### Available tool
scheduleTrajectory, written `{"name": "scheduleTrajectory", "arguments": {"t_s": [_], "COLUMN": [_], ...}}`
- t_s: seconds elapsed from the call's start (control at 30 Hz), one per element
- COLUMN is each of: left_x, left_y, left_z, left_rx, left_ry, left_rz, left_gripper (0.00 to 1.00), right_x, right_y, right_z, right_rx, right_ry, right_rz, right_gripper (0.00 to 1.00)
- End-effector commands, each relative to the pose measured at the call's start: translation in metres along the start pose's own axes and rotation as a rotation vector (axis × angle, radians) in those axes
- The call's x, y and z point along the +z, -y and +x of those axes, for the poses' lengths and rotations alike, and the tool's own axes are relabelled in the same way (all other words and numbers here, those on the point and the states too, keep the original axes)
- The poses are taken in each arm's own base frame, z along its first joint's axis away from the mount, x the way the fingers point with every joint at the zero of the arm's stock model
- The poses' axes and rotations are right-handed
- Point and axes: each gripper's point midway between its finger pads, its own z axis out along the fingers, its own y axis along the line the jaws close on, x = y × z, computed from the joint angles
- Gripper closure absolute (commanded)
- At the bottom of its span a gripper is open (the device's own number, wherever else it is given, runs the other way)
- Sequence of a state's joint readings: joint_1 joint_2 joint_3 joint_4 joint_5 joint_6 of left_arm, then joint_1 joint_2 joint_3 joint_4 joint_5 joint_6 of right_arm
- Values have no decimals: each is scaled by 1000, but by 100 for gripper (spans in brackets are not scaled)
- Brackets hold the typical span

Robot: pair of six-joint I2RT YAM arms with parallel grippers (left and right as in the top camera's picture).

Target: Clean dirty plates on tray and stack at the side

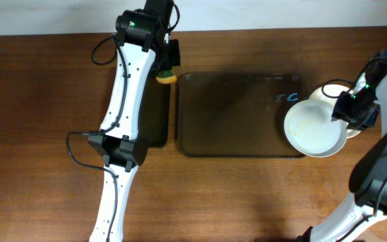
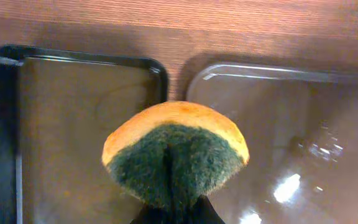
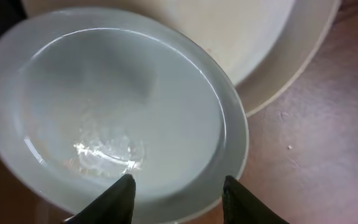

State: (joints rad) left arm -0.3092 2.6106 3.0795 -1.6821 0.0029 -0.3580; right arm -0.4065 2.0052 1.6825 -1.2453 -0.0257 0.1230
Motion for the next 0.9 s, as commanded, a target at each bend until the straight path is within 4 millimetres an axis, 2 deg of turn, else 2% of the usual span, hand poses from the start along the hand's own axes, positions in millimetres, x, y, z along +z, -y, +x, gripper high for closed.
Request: {"name": "scheduleTrajectory", "arguments": {"t_s": [0.0,0.07,0.17,0.23,0.3,0.47,0.5,0.57,0.63,0.73,0.8,0.87], "left_x": [15,15,15,15,15,15,15,15,15,15,15,15], "left_y": [-21,-21,-21,-21,-21,-20,-20,-17,-17,-17,-17,-17], "left_z": [-2,-2,-2,-2,-2,-1,-1,0,0,0,0,0], "left_rx": [18,17,17,17,17,17,17,16,16,16,16,13], "left_ry": [2,2,2,3,2,0,0,-5,-6,-6,-6,-6], "left_rz": [-123,-123,-123,-122,-122,-119,-118,-103,-102,-102,-102,-102], "left_gripper": [100,100,100,100,100,100,100,100,100,100,100,100], "right_x": [17,19,22,33,46,54,56,55,54,55,56,59], "right_y": [7,16,51,54,45,9,1,-27,-67,-107,-127,-133], "right_z": [-4,-4,-3,-2,-1,1,4,11,22,38,47,47], "right_rx": [2,31,190,216,207,79,58,-42,-164,-276,-337,-373], "right_ry": [-22,-28,-35,-34,-34,-30,-38,-56,-71,-86,-92,-67], "right_rz": [9,14,27,-14,-76,-172,-171,-212,-242,-238,-228,-163], "right_gripper": [54,54,54,53,54,55,59,67,81,91,92,89]}}
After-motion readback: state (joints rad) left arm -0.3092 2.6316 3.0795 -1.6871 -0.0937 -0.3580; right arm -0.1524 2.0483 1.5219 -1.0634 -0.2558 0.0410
